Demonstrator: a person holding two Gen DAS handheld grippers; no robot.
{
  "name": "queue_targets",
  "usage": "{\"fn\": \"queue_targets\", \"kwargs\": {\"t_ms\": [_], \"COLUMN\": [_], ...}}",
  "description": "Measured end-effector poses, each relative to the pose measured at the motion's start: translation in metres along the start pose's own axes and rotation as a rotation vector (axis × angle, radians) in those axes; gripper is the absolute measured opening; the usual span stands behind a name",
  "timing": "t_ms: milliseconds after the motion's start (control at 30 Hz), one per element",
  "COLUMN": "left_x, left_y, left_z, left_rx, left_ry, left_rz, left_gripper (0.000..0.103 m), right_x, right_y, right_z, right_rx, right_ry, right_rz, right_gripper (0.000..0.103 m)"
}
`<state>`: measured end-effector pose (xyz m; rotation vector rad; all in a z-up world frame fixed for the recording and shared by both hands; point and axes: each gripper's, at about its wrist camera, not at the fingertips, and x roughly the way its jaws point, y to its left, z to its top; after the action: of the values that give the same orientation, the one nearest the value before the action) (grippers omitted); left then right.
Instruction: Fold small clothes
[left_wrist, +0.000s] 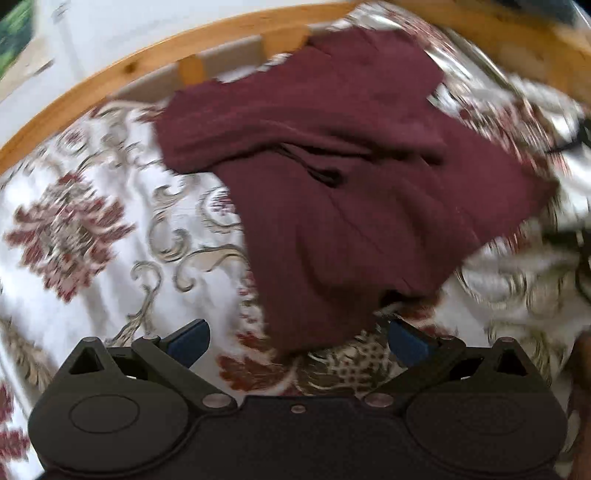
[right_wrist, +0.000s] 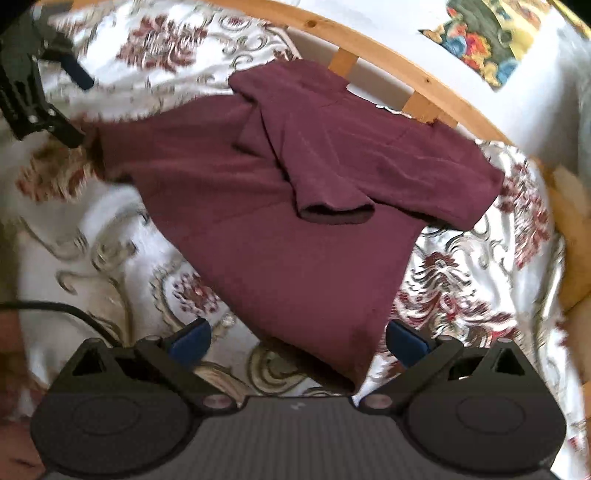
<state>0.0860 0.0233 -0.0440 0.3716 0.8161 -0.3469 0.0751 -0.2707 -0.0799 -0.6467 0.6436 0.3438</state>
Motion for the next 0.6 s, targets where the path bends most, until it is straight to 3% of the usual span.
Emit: {"fn": "queue_targets", "kwargs": {"t_ms": [167,433,500,600], "left_x": [0.015,0.020,0.022,0.024], "left_y": [-0.023,-0.026,-0.026,-0.025], "left_z": [-0.003,-0.005,-0.004,-0.003], "left_rx": [0.133,0.185,0.182,0.181], "left_ry": [0.012,-0.023,-0.021,-0.021], "left_rz": [0.029,0.057,0.056,0.056], "left_gripper": [0.102,0.103,0.103,0.103], "right_x": [0.012,0.019,0.019,0.018], "right_y": [0.008,-0.006,-0.008,-0.003], "right_z": [-0.004,-0.010,-0.010,-0.010], "right_rx": [-0.091,-0.171,-0.187,-0.238], "right_ry": [0.017,0.051,0.037,0.013], "right_rz": [-0.102,-0.189,-0.181,-0.152], "right_gripper": [0.103,0.101,0.090,0.062]}}
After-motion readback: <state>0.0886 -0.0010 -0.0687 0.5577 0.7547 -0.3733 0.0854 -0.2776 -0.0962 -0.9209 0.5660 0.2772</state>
